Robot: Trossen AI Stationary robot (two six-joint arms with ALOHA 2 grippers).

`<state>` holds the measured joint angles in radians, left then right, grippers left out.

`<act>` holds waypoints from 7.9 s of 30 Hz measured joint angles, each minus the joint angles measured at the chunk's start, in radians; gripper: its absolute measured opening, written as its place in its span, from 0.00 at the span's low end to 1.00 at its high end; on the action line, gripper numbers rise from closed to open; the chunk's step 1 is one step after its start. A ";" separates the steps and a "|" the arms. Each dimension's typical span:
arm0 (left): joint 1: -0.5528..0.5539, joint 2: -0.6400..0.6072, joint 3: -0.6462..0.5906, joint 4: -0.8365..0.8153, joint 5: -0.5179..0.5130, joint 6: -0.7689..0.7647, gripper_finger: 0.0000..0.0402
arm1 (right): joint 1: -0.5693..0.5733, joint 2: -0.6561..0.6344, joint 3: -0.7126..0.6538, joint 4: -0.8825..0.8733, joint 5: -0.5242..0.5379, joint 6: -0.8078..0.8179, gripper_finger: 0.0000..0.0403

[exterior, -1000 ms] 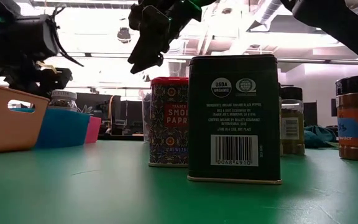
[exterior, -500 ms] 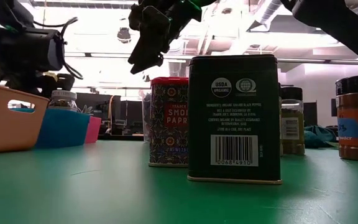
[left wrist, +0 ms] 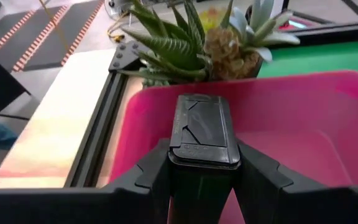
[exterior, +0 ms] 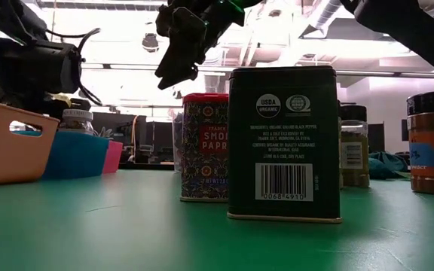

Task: Sort spices by type
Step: Put the top left green seasoning can into the red bin

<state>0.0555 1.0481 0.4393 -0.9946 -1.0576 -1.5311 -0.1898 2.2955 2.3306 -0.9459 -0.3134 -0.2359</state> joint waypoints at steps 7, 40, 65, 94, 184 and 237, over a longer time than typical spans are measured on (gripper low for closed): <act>0.000 0.000 0.000 0.010 0.040 0.077 0.40 | 0.000 0.000 0.000 0.001 0.000 0.000 0.66; -0.027 -0.172 0.018 -0.019 0.064 0.099 0.53 | -0.010 0.000 0.000 0.001 -0.002 -0.003 0.66; -0.029 -0.370 0.039 -0.072 0.061 0.125 0.53 | -0.012 0.000 0.000 -0.002 -0.001 0.000 0.66; -0.033 -0.365 0.274 0.473 0.296 0.712 0.53 | 0.012 -0.052 0.004 -0.323 -0.004 0.018 0.66; -0.597 -0.328 0.274 0.702 0.157 0.674 0.53 | 0.113 -0.509 -0.910 -0.074 0.451 -0.162 0.66; -0.597 -0.319 0.274 0.470 0.160 0.722 0.53 | 0.111 -0.508 -0.892 0.430 0.335 -0.037 0.45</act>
<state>-0.5415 0.7290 0.7132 -0.5250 -0.8979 -0.8086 -0.0787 1.7878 1.4386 -0.5155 0.0219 -0.2729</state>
